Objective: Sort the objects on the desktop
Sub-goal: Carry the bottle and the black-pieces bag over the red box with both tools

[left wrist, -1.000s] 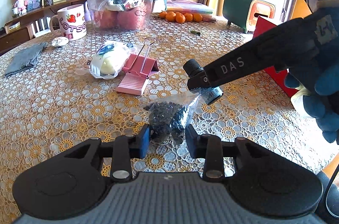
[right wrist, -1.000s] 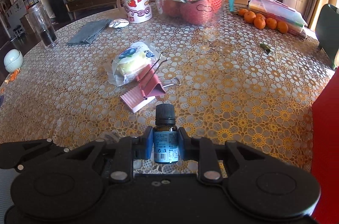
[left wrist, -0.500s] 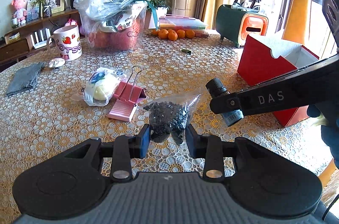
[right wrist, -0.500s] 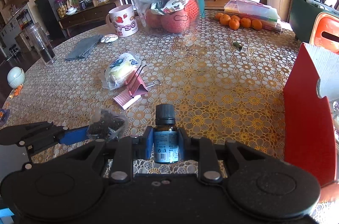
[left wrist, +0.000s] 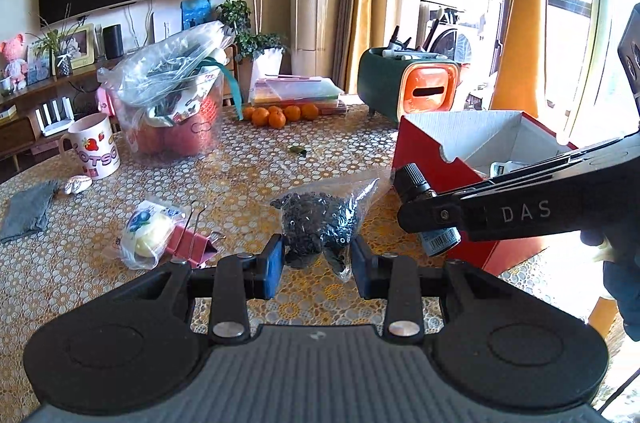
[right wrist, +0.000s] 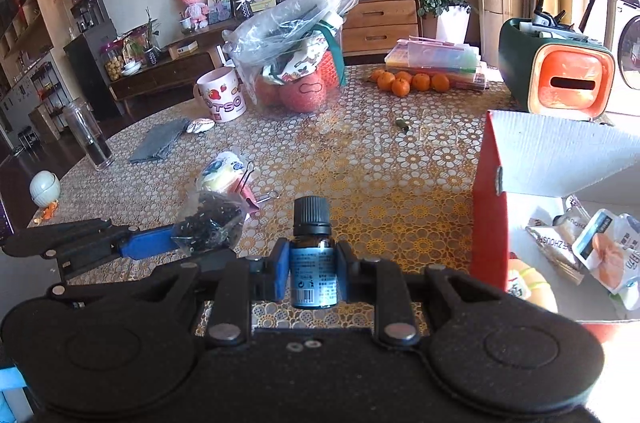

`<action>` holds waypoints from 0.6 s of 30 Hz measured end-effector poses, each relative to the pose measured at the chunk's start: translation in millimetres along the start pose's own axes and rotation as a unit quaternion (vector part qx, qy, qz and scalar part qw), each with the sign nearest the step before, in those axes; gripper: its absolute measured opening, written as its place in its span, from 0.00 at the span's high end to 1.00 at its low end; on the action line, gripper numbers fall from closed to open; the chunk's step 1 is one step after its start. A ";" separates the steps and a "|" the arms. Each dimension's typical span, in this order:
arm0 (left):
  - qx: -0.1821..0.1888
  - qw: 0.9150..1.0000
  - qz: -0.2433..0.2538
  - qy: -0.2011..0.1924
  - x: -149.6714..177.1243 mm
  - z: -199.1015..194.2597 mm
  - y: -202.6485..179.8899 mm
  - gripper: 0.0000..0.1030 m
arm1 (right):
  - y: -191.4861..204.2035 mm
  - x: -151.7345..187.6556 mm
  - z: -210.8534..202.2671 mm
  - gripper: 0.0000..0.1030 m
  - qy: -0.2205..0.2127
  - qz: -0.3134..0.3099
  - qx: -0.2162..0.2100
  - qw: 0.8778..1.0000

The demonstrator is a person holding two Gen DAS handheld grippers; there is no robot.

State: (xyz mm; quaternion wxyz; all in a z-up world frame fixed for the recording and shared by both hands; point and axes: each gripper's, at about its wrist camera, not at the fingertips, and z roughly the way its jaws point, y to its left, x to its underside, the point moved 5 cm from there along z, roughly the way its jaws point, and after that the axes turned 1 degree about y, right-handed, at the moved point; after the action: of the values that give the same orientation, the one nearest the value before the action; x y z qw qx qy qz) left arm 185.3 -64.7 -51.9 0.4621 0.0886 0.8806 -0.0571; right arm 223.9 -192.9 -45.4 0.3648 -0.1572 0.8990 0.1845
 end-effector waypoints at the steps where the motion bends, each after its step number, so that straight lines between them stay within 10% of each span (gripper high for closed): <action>1: 0.001 1.000 0.005 -0.003 -3.2 -0.9 -4.4 0.67 | -3.7 -0.6 -4.8 0.78 -0.004 0.002 0.001 1.000; 18: 0.061 0.994 0.086 -0.016 -43.0 14.6 -101.4 0.67 | -93.0 -1.8 -59.5 0.78 -0.053 0.052 0.042 0.996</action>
State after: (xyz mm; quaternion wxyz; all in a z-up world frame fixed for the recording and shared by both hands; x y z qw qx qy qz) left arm 199.8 -171.0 -22.8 0.4733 0.1912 0.8568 -0.0727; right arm 228.4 -301.3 -24.7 0.4087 -0.0850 0.8921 0.1730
